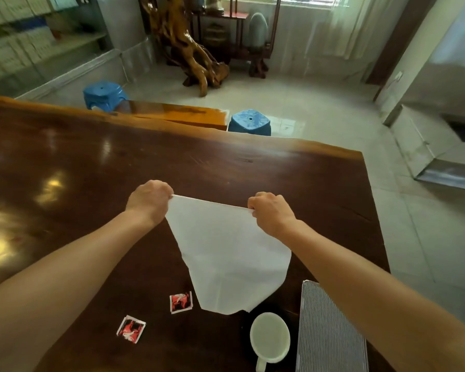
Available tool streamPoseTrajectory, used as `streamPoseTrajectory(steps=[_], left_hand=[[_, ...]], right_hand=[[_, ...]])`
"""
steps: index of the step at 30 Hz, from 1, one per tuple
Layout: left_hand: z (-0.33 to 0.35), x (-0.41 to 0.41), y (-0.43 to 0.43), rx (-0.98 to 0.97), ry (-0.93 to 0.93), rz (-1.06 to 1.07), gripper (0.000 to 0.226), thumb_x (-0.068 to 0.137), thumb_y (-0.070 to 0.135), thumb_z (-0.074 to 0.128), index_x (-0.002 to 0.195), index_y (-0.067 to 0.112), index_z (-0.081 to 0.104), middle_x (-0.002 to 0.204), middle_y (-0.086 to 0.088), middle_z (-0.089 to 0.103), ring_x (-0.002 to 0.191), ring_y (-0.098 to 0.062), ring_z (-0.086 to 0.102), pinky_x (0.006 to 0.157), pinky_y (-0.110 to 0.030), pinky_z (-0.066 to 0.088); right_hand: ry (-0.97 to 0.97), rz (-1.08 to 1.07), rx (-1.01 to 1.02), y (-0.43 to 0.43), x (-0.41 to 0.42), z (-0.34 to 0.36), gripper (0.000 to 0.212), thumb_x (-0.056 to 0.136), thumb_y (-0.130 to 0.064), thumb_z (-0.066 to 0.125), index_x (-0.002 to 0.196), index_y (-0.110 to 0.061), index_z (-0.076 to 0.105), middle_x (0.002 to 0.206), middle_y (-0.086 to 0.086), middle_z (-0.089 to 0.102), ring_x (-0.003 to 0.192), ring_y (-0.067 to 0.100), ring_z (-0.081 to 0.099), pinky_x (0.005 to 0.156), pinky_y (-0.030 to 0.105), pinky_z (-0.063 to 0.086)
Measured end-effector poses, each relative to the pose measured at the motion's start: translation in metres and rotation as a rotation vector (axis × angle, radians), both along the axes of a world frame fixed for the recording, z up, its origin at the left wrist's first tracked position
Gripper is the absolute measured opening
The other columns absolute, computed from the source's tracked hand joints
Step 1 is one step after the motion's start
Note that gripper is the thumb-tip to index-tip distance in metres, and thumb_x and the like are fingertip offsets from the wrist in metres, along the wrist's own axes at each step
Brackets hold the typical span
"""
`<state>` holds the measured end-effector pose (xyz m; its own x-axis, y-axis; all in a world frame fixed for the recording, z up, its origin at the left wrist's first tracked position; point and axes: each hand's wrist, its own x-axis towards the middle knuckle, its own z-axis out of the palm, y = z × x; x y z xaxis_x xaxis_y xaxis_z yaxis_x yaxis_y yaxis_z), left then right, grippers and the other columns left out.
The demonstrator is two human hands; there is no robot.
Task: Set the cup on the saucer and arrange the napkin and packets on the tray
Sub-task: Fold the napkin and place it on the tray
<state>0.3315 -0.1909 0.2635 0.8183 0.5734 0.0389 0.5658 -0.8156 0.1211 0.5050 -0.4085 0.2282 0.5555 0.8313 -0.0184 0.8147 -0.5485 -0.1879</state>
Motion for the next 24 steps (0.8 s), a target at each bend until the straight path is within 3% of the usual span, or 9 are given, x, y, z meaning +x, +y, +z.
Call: streamPoseTrajectory(steps=[3, 7, 10, 13, 17, 24], left_hand=[[0.026, 0.020, 0.029, -0.009, -0.192, 0.062, 0.027, 0.095, 0.005, 0.056, 0.077, 0.009, 0.076, 0.084, -0.015, 0.073, 0.083, -0.038, 0.070, 0.068, -0.040, 0.053], [0.074, 0.041, 0.060, 0.081, -0.478, 0.045, 0.019, 0.096, 0.007, 0.061, 0.090, 0.002, 0.078, 0.085, -0.018, 0.075, 0.080, -0.034, 0.071, 0.069, -0.031, 0.046], [0.107, 0.048, 0.074, 0.174, -0.649, 0.028, 0.017, 0.094, 0.004, 0.062, 0.101, -0.003, 0.077, 0.095, -0.024, 0.076, 0.087, -0.040, 0.069, 0.078, -0.039, 0.050], [0.119, 0.043, 0.086, 0.185, -0.703, 0.073, 0.024, 0.095, 0.004, 0.058, 0.112, -0.001, 0.075, 0.106, -0.026, 0.073, 0.098, -0.043, 0.065, 0.088, -0.046, 0.049], [0.088, 0.015, 0.091, 0.161, -0.639, 0.188, 0.029, 0.092, 0.002, 0.060, 0.118, 0.002, 0.073, 0.109, -0.025, 0.069, 0.100, -0.046, 0.063, 0.087, -0.050, 0.049], [-0.049, -0.043, 0.064, -0.109, -0.254, 0.316, 0.032, 0.095, 0.009, 0.055, 0.116, 0.020, 0.076, 0.116, -0.013, 0.070, 0.108, -0.039, 0.065, 0.088, -0.046, 0.052]], right_hand=[[-0.117, -0.026, 0.038, 0.011, 0.028, 0.037, 0.020, 0.091, 0.002, 0.058, 0.102, -0.009, 0.070, 0.102, 0.010, 0.065, 0.082, 0.034, 0.064, 0.072, 0.036, 0.048], [-0.296, -0.052, 0.073, 0.024, 0.068, 0.094, 0.025, 0.091, 0.004, 0.057, 0.109, -0.009, 0.069, 0.107, 0.011, 0.067, 0.093, 0.031, 0.068, 0.081, 0.038, 0.057], [-0.321, -0.138, 0.200, 0.029, 0.090, 0.129, 0.025, 0.088, 0.008, 0.056, 0.104, -0.006, 0.068, 0.101, 0.012, 0.064, 0.087, 0.033, 0.067, 0.079, 0.044, 0.059], [-0.355, -0.190, 0.386, 0.028, 0.100, 0.139, 0.023, 0.087, 0.014, 0.055, 0.098, -0.001, 0.069, 0.093, 0.015, 0.062, 0.080, 0.034, 0.064, 0.074, 0.044, 0.058], [-0.326, -0.192, 0.397, 0.022, 0.086, 0.113, 0.028, 0.082, 0.018, 0.057, 0.102, 0.003, 0.070, 0.099, 0.019, 0.065, 0.089, 0.037, 0.064, 0.077, 0.042, 0.056], [-0.146, -0.210, 0.030, -0.006, 0.035, -0.014, 0.027, 0.081, 0.010, 0.057, 0.098, -0.008, 0.068, 0.102, 0.010, 0.061, 0.097, 0.032, 0.059, 0.083, 0.039, 0.051]])
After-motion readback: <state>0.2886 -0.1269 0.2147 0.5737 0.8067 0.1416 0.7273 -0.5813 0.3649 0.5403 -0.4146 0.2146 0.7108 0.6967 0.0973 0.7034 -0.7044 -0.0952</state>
